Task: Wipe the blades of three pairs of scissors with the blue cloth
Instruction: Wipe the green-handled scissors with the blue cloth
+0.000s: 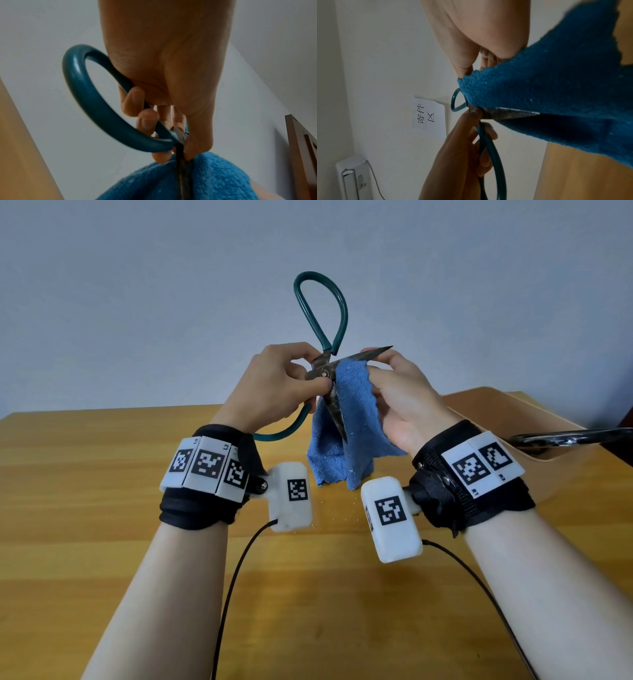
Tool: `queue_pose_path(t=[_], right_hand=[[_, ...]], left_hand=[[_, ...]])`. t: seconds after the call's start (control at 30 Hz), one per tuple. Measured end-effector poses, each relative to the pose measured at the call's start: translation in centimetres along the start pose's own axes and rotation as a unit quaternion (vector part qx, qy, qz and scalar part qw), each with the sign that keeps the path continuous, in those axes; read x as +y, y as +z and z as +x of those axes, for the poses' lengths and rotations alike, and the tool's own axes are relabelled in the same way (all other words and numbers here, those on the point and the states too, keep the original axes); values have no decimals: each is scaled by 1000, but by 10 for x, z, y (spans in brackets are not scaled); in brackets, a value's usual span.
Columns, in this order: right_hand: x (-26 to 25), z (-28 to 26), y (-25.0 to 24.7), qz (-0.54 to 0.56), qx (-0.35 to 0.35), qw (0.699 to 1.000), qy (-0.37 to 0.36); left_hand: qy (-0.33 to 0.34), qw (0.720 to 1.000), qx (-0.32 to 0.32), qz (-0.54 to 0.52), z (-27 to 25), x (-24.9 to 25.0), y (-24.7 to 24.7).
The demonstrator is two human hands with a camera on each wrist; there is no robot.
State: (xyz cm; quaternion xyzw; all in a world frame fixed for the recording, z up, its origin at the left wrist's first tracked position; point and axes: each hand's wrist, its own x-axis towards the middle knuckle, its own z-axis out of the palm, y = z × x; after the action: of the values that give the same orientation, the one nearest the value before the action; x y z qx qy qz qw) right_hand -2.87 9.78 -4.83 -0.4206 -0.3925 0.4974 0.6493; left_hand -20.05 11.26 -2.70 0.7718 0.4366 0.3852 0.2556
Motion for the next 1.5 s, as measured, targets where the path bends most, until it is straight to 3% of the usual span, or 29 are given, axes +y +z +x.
queue_pose_path(t=[0.2, 0.4, 0.77, 0.97, 1.17, 1.33, 1.5], right_hand=[[-9, -1, 4, 4, -8, 1000, -26], [-16, 6, 12, 7, -31, 1000, 1], [-18, 6, 0, 8, 16, 1000, -19], [-12, -1, 7, -16, -30, 999, 1], [-19, 5, -5, 11, 15, 1000, -15], [-11, -1, 5, -23, -40, 999, -11], [-19, 4, -2, 28, 34, 999, -27]], left_hand=[[7, 1000, 14, -8, 1, 3, -2], [0, 999, 21, -24, 1, -1, -7], [7, 1000, -2, -5, 0, 1, -5], [3, 1000, -3, -15, 0, 4, -4], [-4, 1000, 8, -29, 0, -1, -11], [-2, 1000, -6, -19, 0, 1, -6], [-5, 1000, -5, -28, -1, -1, -11]])
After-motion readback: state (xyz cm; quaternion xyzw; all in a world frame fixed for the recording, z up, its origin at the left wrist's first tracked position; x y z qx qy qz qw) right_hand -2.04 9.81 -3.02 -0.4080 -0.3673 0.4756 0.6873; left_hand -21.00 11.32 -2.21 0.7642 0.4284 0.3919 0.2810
